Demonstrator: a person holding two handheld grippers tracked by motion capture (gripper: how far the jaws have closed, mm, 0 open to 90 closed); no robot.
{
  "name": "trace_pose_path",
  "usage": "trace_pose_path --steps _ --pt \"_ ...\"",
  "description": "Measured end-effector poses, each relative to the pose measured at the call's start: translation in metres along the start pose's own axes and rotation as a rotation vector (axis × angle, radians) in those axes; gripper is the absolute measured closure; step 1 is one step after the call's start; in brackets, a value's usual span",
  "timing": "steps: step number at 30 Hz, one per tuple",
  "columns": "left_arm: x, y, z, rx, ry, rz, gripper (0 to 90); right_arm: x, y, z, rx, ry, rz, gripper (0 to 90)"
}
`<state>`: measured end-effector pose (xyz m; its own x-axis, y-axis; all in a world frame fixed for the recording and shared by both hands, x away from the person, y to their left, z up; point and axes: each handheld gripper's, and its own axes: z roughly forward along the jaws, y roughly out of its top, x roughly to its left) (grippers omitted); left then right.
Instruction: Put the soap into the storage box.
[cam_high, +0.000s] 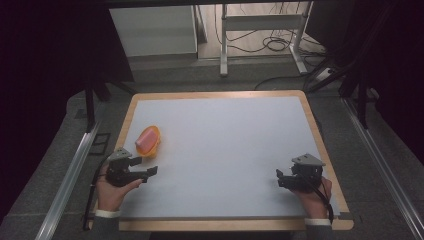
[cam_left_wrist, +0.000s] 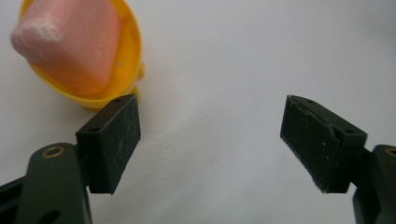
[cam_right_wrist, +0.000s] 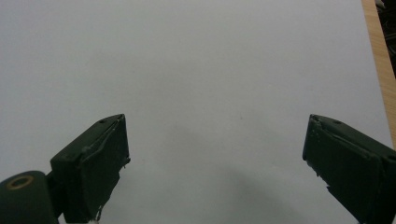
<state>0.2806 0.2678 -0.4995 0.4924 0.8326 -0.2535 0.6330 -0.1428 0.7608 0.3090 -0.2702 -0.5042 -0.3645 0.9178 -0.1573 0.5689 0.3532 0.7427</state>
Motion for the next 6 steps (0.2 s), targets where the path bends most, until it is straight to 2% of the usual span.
trace_pose_path --steps 3,6 --pt "-0.0002 0.0004 0.0024 0.020 -0.012 -0.016 20.5 -0.0002 0.0006 -0.0013 -0.007 0.001 0.001 6.7" --pt "-0.0013 -0.0009 0.0051 0.036 -0.008 -0.014 20.2 -0.0009 0.0008 -0.0025 -0.013 -0.001 0.003 6.7"
